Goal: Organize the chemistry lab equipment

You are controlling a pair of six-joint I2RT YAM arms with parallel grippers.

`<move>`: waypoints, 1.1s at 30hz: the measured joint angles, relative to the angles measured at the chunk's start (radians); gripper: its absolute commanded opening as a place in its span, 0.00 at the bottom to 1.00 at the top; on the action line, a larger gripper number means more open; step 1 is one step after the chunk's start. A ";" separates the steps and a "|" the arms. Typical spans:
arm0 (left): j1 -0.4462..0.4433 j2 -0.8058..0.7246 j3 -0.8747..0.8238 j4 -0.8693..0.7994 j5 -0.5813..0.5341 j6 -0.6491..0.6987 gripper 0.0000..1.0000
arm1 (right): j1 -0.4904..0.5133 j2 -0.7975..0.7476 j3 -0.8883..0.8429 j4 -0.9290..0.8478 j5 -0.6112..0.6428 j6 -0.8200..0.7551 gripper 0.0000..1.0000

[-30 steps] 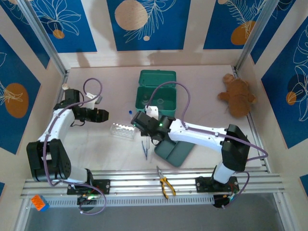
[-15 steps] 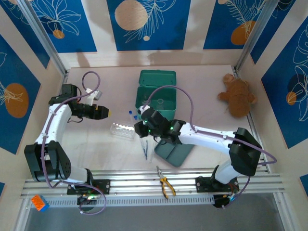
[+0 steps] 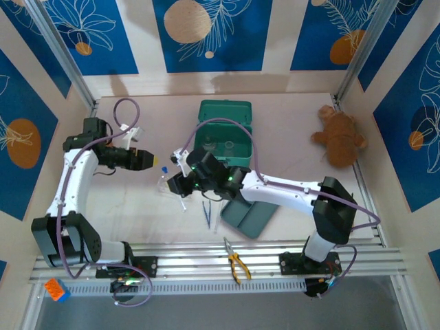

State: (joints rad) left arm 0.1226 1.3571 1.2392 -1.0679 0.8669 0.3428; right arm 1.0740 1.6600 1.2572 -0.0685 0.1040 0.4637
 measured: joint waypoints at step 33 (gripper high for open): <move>-0.021 -0.026 0.026 -0.114 -0.011 0.037 0.51 | 0.000 0.117 0.153 -0.022 -0.015 -0.055 0.19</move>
State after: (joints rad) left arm 0.1013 1.3308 1.2648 -1.1820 0.8562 0.3794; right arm 1.0740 1.7775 1.4105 -0.0906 0.0887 0.4084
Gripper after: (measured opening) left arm 0.510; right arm 0.188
